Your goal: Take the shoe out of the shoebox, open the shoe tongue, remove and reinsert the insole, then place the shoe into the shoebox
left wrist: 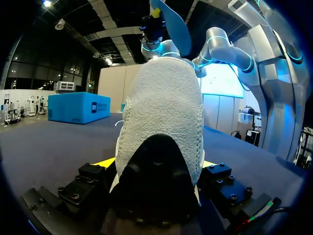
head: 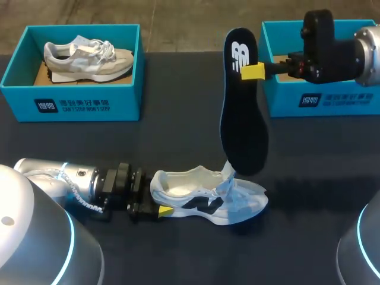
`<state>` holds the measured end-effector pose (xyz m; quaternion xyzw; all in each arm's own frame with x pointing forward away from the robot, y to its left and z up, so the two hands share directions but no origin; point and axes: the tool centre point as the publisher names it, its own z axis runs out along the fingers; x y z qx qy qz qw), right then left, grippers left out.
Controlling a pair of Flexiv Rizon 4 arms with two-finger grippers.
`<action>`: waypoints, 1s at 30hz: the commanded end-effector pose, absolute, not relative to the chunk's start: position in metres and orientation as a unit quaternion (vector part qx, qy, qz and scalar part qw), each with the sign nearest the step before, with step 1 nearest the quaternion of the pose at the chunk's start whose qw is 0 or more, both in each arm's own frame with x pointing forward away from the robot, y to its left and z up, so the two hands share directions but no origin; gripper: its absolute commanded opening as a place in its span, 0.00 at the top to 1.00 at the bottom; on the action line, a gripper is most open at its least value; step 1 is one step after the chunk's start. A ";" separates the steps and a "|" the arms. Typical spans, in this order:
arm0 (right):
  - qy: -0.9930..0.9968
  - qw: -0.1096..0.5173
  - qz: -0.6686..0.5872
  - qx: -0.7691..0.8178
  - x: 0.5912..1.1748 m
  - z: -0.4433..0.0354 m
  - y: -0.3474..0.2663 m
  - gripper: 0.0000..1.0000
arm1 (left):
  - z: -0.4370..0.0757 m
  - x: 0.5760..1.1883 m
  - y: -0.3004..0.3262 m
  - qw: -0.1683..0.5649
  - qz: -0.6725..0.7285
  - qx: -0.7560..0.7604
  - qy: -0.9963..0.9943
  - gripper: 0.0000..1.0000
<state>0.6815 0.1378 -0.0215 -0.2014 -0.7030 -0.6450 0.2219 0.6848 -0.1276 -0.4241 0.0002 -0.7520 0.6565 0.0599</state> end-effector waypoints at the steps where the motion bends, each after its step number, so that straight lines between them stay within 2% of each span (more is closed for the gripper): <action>1: -0.701 0.212 -0.651 -0.199 0.670 -0.017 0.130 1.00 | -0.427 0.685 -0.127 0.060 0.657 0.000 -0.752 1.00; 18: -0.704 0.193 -0.654 -0.200 0.666 -0.014 0.125 1.00 | -0.427 0.685 -0.127 0.061 0.655 0.000 -0.753 1.00; 19: -0.704 0.193 -0.654 -0.200 0.666 -0.014 0.125 1.00 | -0.427 0.685 -0.126 0.064 0.655 0.001 -0.753 0.96; 20: -0.704 0.193 -0.654 -0.200 0.666 -0.014 0.125 1.00 | -0.427 0.684 -0.126 0.066 0.655 0.001 -0.753 0.59; 21: -0.704 0.193 -0.654 -0.200 0.666 -0.014 0.125 1.00 | -0.427 0.684 -0.126 0.067 0.655 0.002 -0.753 0.11; 22: -0.704 0.193 -0.654 -0.200 0.666 -0.014 0.125 1.00 | -0.427 0.684 -0.125 0.068 0.654 0.002 -0.753 0.00; 30: -0.704 0.193 -0.654 -0.200 0.666 -0.014 0.125 1.00 | -0.424 0.683 -0.119 0.063 0.650 -0.003 -0.757 0.00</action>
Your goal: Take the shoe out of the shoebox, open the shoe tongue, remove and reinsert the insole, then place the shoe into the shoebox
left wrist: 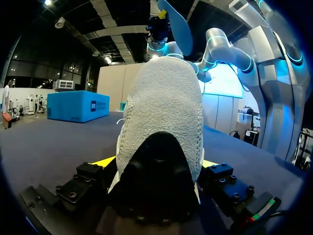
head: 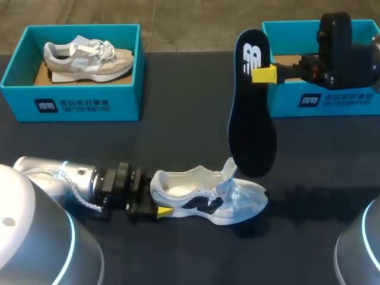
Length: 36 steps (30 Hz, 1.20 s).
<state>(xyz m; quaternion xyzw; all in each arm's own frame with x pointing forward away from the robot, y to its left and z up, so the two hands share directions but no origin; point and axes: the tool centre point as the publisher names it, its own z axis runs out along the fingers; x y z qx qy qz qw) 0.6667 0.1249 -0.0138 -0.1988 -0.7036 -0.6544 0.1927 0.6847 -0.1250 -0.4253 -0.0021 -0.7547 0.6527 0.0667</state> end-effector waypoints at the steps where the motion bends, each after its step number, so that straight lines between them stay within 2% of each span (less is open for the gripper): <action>1: -0.704 0.193 -0.654 -0.200 0.666 -0.014 0.125 1.00 | -0.424 0.683 -0.119 0.061 0.649 -0.003 -0.758 0.00; 23: -0.704 0.193 -0.654 -0.200 0.666 -0.014 0.125 1.00 | -0.410 0.688 -0.094 0.052 0.572 -0.008 -0.818 0.00; 29: -0.704 0.193 -0.654 -0.200 0.666 -0.014 0.125 1.00 | -0.404 0.681 -0.081 0.055 0.506 -0.009 -0.861 0.00; 36: -0.704 0.193 -0.654 -0.200 0.666 -0.014 0.125 1.00 | -0.390 0.679 -0.063 0.002 0.400 -0.006 -0.917 0.00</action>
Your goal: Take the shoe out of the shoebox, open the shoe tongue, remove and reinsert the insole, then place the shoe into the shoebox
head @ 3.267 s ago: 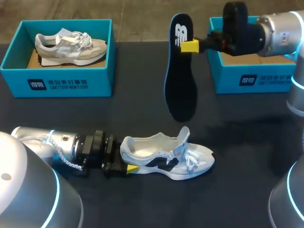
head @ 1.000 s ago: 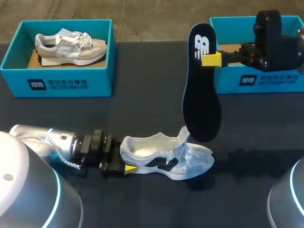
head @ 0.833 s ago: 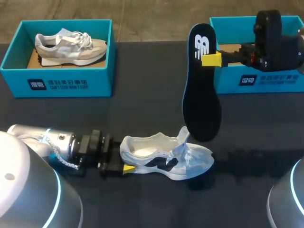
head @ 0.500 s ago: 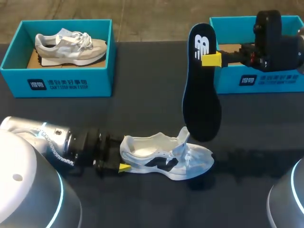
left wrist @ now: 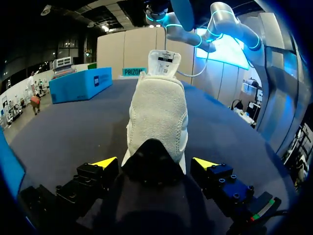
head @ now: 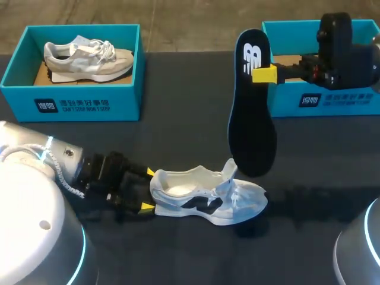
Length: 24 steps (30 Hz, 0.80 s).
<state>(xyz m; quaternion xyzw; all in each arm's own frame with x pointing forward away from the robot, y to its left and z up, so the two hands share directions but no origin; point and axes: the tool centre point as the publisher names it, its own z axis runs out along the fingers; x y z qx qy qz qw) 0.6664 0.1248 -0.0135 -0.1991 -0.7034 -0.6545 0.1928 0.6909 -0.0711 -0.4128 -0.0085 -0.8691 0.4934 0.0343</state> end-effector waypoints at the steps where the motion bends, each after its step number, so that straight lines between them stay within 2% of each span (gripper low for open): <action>1: -0.704 0.193 -0.654 -0.200 0.666 -0.014 0.125 1.00 | -0.386 0.680 -0.060 -0.010 0.375 -0.018 -0.927 0.00; 15: -0.704 0.193 -0.654 -0.200 0.666 -0.014 0.125 1.00 | -0.386 0.680 -0.060 -0.010 0.375 -0.018 -0.927 0.00; 24: -0.704 0.193 -0.654 -0.200 0.666 -0.014 0.125 1.00 | -0.366 0.689 -0.070 -0.004 0.245 -0.036 -0.969 0.00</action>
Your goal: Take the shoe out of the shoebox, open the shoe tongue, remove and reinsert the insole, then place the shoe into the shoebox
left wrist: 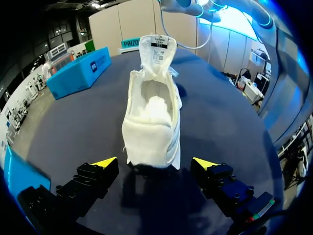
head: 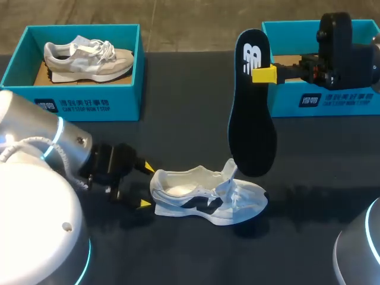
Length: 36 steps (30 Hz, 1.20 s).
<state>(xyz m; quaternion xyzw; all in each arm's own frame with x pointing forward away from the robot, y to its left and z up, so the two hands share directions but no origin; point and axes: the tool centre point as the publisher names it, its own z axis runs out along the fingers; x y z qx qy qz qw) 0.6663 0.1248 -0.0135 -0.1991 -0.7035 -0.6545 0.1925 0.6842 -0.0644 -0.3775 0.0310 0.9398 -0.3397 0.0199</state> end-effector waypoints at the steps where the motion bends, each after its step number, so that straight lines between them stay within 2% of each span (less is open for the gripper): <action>1: -0.704 0.193 -0.654 -0.200 0.666 -0.014 0.125 1.00 | -0.365 0.688 -0.070 0.005 -0.234 0.037 0.972 0.00; 6: -0.704 0.193 -0.654 -0.200 0.666 -0.014 0.125 1.00 | -0.362 0.686 -0.069 0.008 -0.181 0.040 0.983 0.00; 14: -0.704 0.193 -0.654 -0.200 0.666 -0.014 0.125 1.00 | -0.362 0.682 -0.066 0.053 -0.098 0.042 0.993 0.00; 36: -0.704 0.193 -0.654 -0.200 0.666 -0.014 0.125 1.00 | -0.352 0.679 -0.072 0.050 -0.083 0.063 0.993 0.00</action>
